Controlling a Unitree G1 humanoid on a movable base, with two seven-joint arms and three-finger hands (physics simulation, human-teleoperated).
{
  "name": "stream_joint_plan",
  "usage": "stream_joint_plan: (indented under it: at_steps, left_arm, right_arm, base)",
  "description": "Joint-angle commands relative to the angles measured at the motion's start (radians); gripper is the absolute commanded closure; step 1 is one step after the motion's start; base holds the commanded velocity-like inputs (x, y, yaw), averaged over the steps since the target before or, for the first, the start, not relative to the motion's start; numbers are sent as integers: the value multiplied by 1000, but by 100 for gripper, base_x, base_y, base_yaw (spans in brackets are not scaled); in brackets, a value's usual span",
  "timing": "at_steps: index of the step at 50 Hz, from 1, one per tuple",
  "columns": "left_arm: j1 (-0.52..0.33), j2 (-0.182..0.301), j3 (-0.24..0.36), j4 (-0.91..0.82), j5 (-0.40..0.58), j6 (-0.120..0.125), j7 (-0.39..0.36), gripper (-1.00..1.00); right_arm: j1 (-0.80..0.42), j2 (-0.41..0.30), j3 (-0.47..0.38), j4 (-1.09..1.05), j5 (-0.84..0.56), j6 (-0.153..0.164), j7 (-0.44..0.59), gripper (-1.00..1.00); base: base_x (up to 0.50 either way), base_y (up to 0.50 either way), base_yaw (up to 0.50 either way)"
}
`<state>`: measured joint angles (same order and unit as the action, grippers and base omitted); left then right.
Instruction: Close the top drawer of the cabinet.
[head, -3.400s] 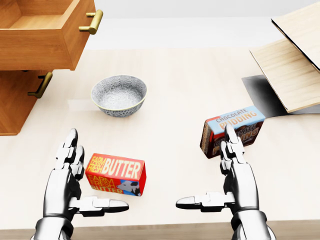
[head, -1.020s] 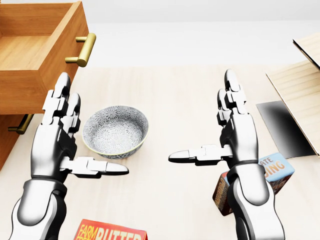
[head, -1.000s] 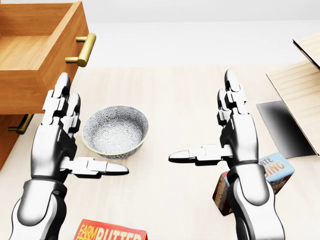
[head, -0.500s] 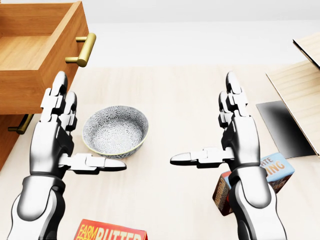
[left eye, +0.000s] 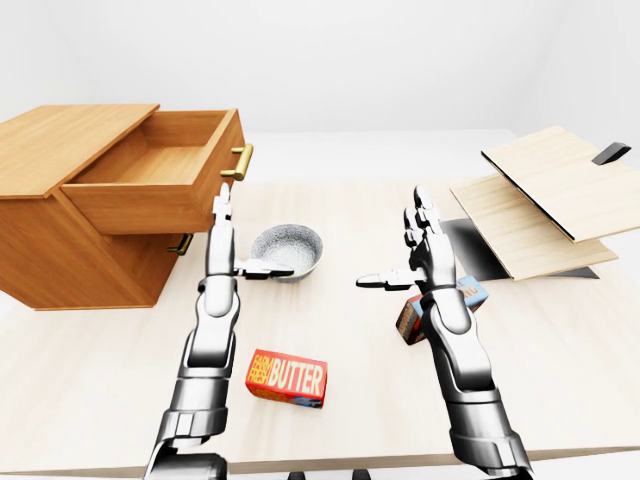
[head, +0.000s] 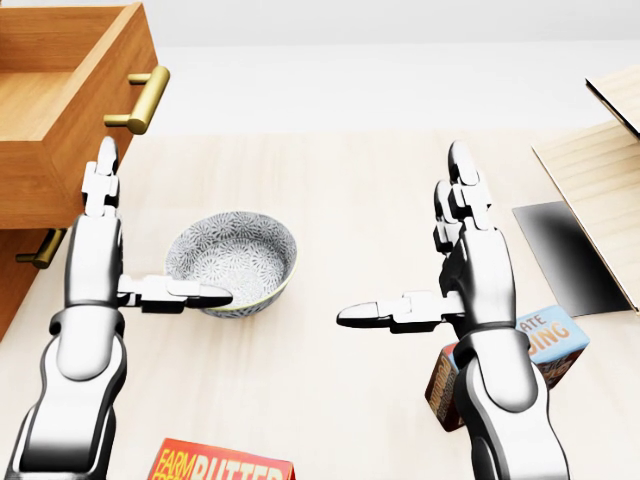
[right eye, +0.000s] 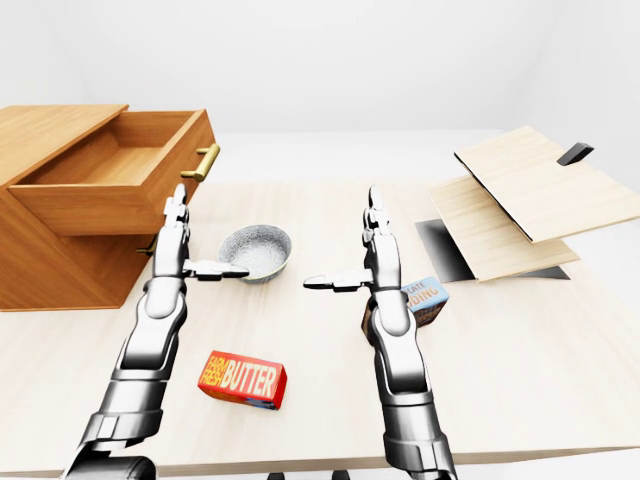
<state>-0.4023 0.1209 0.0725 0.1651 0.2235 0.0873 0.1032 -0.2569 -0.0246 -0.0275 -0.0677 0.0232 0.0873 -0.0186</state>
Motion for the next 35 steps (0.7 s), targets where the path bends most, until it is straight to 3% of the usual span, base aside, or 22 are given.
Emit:
stream_joint_plan:
  at_steps: [1,13,35]
  left_arm:
    - [-63,26,16,96,102,0,88,-100]
    - [-80,63,56,110,100,0,178,-100]
    - [-128,139,105,191,59,0,277,-100]
  right_arm:
    - [-1,0,0,0,0,0,1,-100]
    - [-3,0,0,1,-1,0,1,-100]
    - [13,-1,0,-7,-2,0,7,-100]
  base:
    - [0,0,0]
    - [0,0,0]
    - [0,0,0]
